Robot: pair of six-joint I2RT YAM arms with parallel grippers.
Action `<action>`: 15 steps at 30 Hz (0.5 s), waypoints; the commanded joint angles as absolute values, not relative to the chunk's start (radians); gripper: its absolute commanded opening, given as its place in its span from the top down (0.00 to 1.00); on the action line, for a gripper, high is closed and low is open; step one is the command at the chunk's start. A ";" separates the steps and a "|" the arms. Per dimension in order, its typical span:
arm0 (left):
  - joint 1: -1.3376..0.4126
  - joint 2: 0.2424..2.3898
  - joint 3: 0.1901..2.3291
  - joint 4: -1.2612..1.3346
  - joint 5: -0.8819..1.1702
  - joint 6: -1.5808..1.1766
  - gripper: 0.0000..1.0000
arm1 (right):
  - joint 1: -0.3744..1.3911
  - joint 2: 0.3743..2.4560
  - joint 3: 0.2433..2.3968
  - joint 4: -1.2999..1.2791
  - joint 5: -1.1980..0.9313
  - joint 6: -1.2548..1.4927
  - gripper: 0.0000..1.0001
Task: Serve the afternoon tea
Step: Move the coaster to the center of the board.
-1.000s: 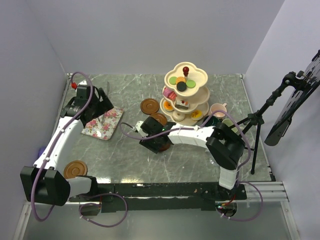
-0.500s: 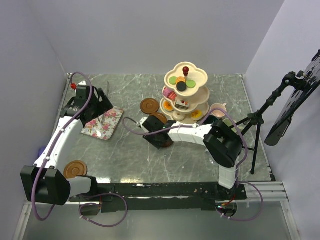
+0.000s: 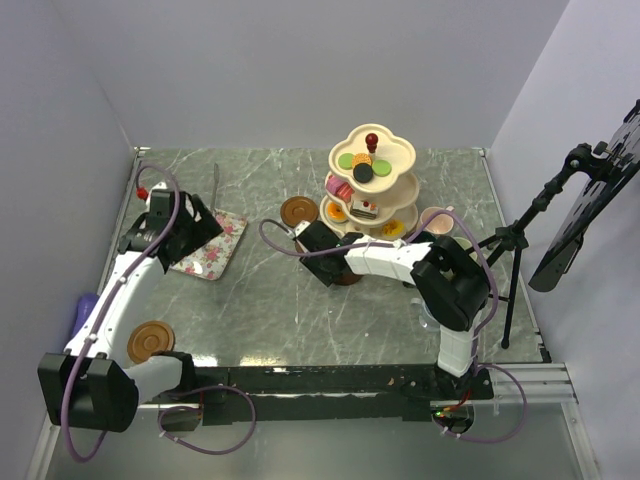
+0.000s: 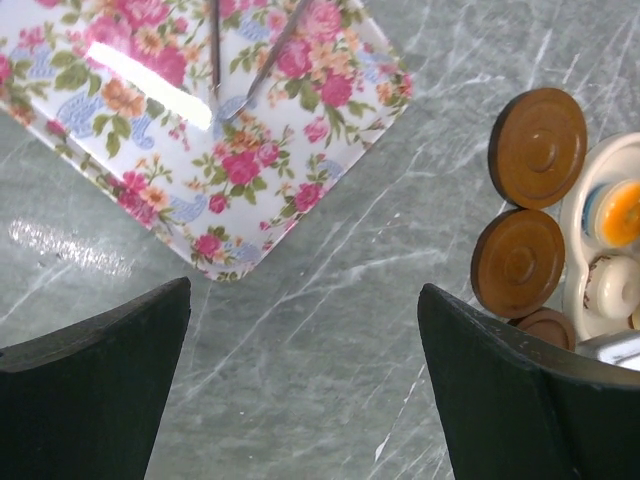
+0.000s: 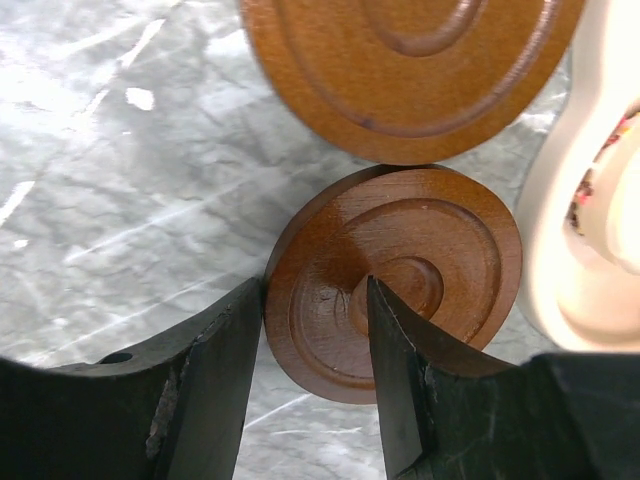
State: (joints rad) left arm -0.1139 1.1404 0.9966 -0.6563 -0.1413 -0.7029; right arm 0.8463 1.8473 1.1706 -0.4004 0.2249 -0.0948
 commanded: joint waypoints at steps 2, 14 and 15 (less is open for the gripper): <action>-0.046 1.085 0.882 -0.666 -0.135 -0.790 0.00 | 0.825 1.850 1.172 -0.405 0.249 -0.132 0.45; 0.187 1.063 0.769 -0.836 -0.371 -0.992 0.00 | 0.833 1.695 1.264 -0.419 0.100 -0.202 0.25; 0.196 1.062 0.756 -0.841 -0.374 -1.012 0.00 | 0.833 1.681 1.272 -0.422 0.101 -0.212 0.23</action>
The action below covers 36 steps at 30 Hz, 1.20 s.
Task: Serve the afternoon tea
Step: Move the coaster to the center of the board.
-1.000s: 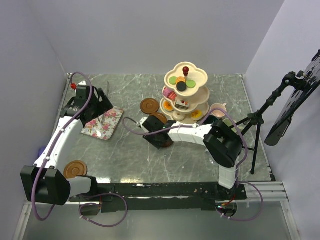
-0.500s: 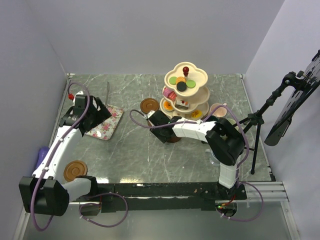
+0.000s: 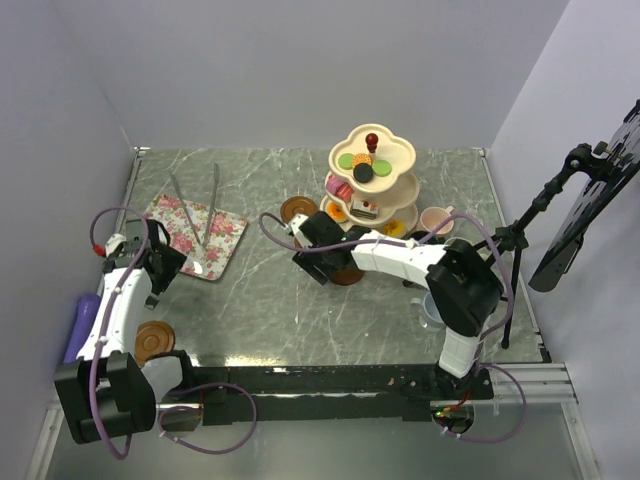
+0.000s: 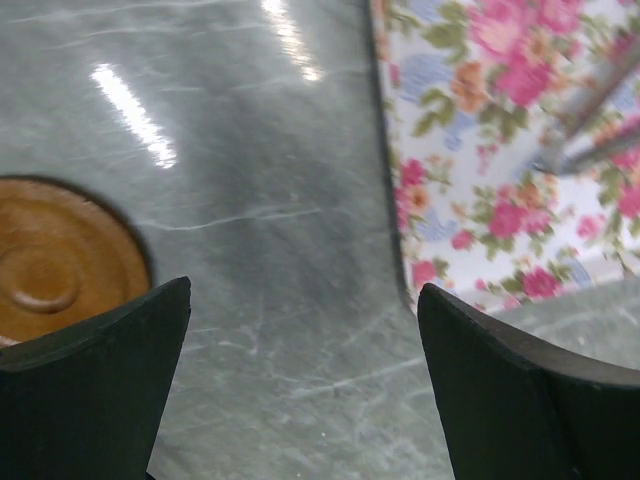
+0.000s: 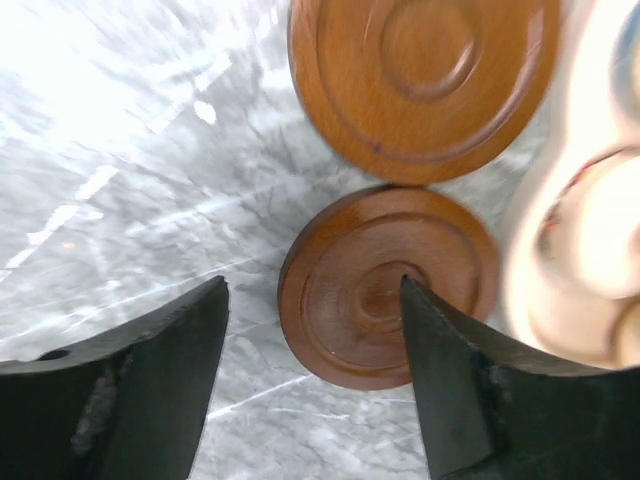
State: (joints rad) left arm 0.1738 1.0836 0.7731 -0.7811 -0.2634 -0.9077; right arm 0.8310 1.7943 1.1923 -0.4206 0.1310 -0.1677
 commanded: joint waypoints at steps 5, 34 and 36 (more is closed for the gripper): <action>0.209 1.051 0.700 -0.868 -0.494 -1.161 0.00 | 0.833 1.634 1.310 -0.428 0.107 -0.236 0.20; 0.190 1.106 0.460 -0.646 -0.460 -1.318 0.01 | 0.793 1.482 1.243 -0.371 0.166 -0.310 0.15; 0.166 1.095 0.457 -0.631 -0.436 -1.327 0.02 | 0.792 1.477 1.242 -0.370 0.161 -0.308 0.15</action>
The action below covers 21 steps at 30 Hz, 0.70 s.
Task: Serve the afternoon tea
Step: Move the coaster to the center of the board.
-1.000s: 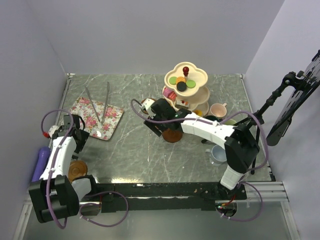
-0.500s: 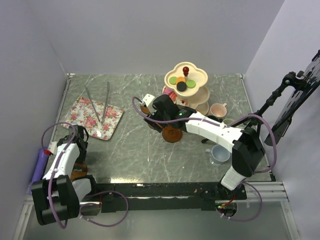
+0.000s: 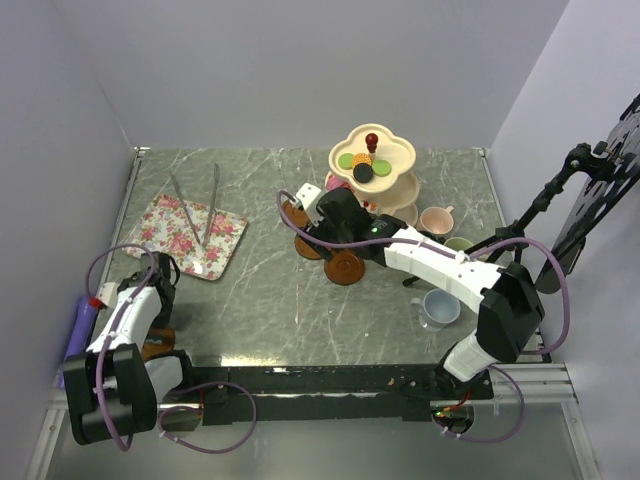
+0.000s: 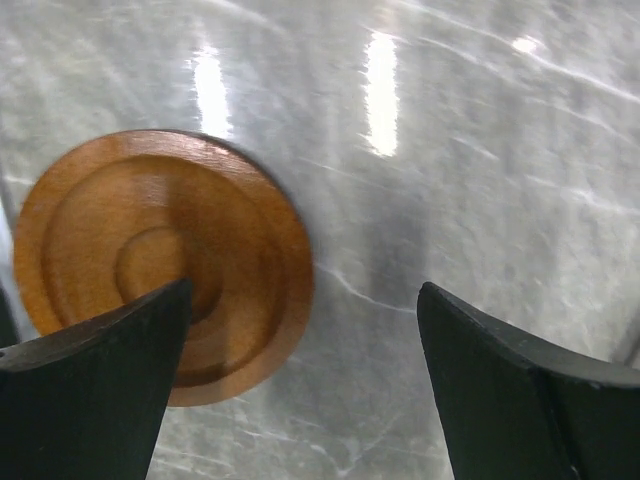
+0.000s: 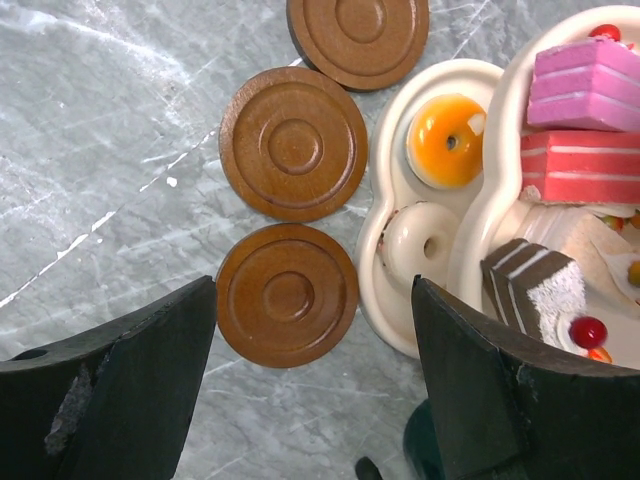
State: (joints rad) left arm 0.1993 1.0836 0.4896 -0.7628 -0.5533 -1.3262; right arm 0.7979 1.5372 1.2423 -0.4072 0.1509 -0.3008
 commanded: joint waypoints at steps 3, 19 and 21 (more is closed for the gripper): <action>0.085 1.083 0.456 -0.601 -0.410 -1.356 0.04 | 0.793 1.483 1.252 -0.374 0.161 -0.304 0.15; -0.489 1.258 0.564 -0.532 -0.307 -1.393 0.02 | 0.793 1.471 1.269 -0.391 0.166 -0.267 0.15; -0.560 1.290 0.598 -0.512 -0.298 -1.387 0.02 | 0.792 1.477 1.279 -0.396 0.173 -0.264 0.15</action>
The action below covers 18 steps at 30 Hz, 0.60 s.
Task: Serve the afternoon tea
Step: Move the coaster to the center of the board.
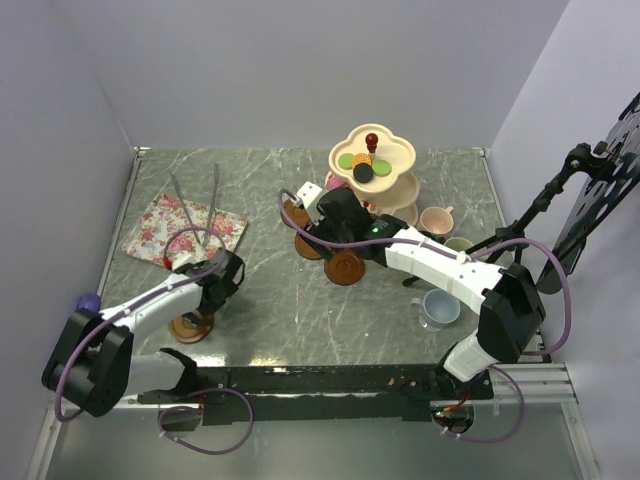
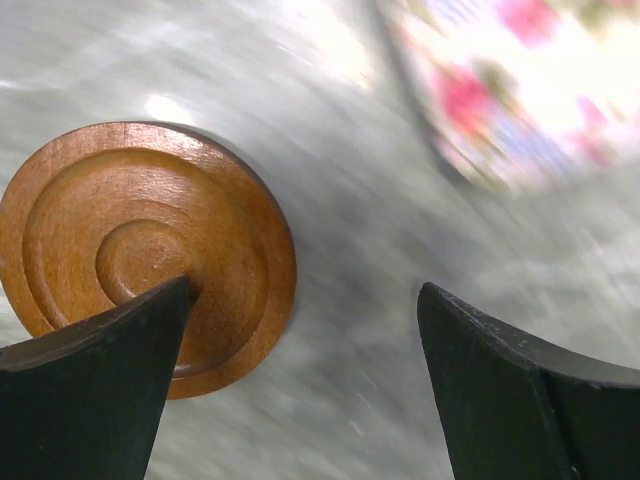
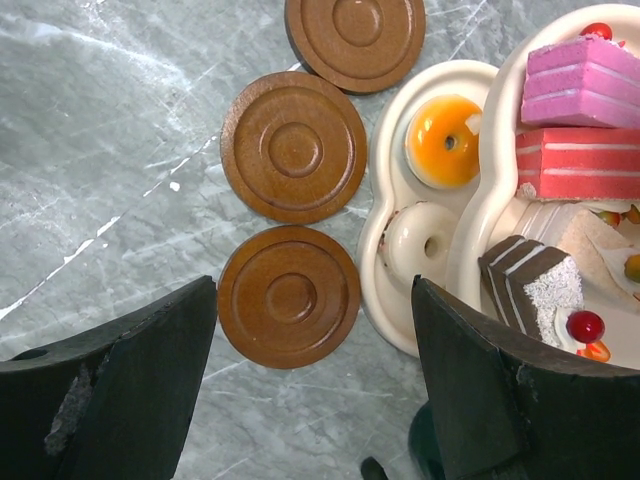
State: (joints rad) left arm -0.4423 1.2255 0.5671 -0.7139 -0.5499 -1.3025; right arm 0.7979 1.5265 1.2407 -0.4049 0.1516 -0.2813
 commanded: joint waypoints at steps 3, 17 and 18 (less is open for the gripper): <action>-0.678 1.363 0.673 -0.473 -0.287 -1.368 0.02 | 0.793 1.488 1.304 -0.408 0.179 -0.253 0.15; -0.877 1.435 1.048 -0.517 -0.385 -1.216 0.00 | 0.793 1.434 1.453 -0.520 0.176 -0.149 0.15; -0.874 1.404 1.049 -0.531 -0.405 -1.210 0.00 | 0.792 1.415 1.456 -0.526 0.170 -0.140 0.15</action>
